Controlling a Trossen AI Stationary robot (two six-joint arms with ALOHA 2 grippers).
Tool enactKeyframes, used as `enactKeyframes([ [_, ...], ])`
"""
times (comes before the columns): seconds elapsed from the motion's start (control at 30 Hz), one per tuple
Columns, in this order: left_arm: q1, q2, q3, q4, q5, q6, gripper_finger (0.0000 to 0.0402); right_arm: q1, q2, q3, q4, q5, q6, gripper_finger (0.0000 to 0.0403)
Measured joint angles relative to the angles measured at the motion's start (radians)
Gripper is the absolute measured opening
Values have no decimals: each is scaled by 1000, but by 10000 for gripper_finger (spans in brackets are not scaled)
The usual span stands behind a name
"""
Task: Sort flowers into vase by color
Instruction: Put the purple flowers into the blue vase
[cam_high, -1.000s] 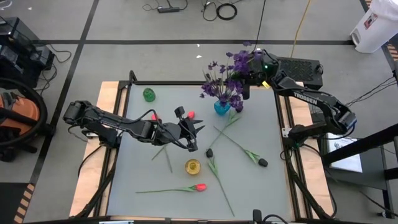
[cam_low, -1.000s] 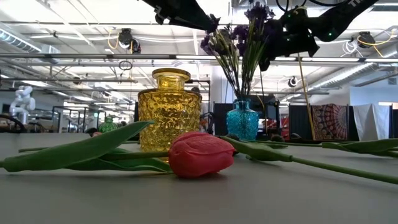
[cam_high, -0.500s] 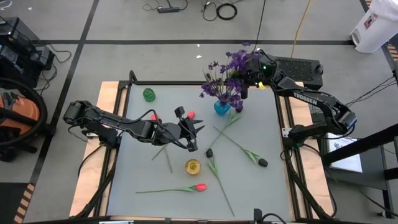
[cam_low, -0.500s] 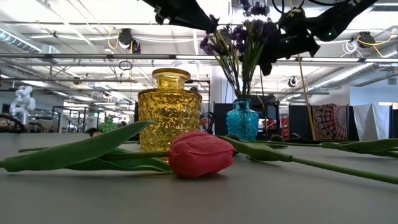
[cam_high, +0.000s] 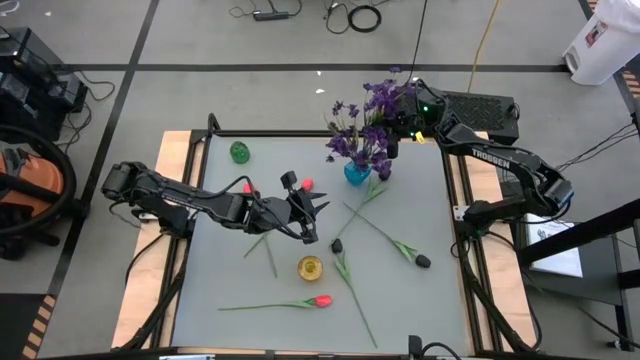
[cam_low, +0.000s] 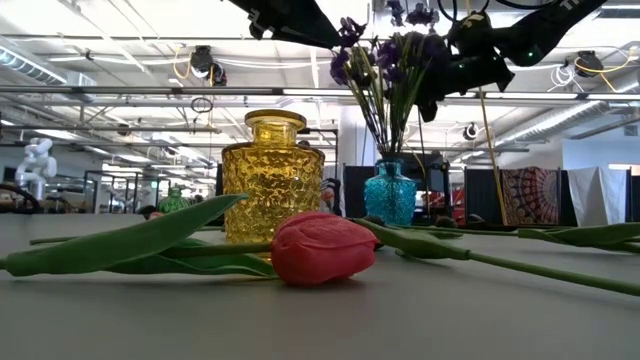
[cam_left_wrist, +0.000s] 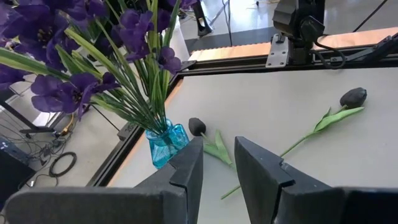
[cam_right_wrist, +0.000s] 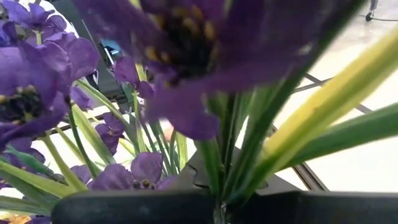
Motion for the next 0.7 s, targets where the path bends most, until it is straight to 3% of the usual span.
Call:
enactKeyframes([
  [0.7, 0, 0, 0, 0, 0, 1, 100, -13, 0, 0, 6, -1, -72, 178],
])
